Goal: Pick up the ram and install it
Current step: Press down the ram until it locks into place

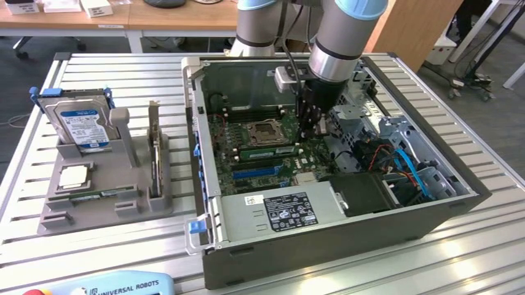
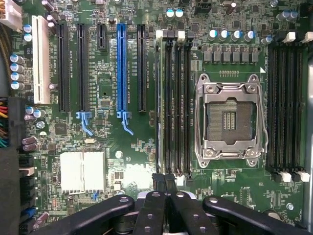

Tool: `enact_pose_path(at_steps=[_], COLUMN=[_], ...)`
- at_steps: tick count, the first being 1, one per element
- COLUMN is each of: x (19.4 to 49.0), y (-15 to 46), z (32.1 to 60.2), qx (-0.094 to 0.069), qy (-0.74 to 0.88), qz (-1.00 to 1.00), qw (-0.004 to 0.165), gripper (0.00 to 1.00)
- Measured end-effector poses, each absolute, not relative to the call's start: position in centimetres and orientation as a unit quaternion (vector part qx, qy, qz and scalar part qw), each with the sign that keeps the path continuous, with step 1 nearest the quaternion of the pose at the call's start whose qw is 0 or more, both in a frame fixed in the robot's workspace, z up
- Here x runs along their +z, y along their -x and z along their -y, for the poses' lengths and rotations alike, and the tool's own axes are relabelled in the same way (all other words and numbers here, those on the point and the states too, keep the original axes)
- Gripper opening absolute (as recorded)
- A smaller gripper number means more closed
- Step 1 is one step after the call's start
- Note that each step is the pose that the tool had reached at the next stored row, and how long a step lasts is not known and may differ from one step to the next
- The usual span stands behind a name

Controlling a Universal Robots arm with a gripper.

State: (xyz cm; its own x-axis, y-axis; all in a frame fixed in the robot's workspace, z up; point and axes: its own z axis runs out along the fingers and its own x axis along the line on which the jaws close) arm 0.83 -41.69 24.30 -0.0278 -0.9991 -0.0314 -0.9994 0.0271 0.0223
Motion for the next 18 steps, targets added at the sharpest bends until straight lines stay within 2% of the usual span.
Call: enact_pose_path(at_steps=[18], x=[23.68], y=[-0.83], z=[41.39], qx=[0.019], qy=[0.697], qz=[-0.717], qw=[0.003], gripper=[0.10])
